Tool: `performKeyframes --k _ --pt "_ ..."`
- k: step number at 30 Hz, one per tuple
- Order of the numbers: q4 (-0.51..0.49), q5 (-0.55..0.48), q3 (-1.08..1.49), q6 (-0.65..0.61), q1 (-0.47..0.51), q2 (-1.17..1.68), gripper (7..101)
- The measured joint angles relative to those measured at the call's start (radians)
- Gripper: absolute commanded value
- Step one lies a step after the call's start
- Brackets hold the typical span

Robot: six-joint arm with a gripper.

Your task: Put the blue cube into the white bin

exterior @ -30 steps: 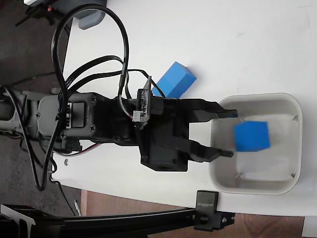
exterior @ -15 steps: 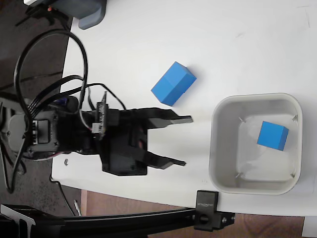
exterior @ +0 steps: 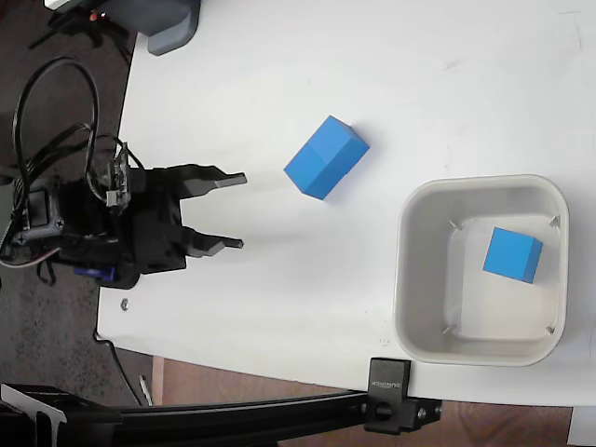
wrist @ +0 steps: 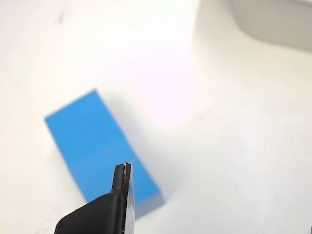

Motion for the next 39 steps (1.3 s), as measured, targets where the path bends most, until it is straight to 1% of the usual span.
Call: performKeyframes --k 4,8,11,13,16,19,21,24,31,39 --pt "0.072 0.012 0.097 0.006 -0.002 0.143 100.0" --pt "0.16 0.034 0.124 0.015 -0.008 0.291 100.0" --pt "0.19 0.051 0.149 0.029 -0.028 0.336 100.0" --pt "0.19 0.081 0.179 0.041 -0.048 0.354 100.0" --pt "0.187 0.104 0.249 0.06 -0.052 0.413 100.0" --pt "0.222 0.12 0.307 0.074 -0.055 0.532 100.0" --pt "0.235 0.129 0.322 0.077 -0.074 0.577 100.0" --pt "0.233 0.187 0.337 0.095 -0.121 0.584 100.0" --pt "0.23 0.287 0.36 0.126 -0.144 0.588 100.0" --pt "0.23 0.308 0.36 0.13 -0.172 0.588 100.0"
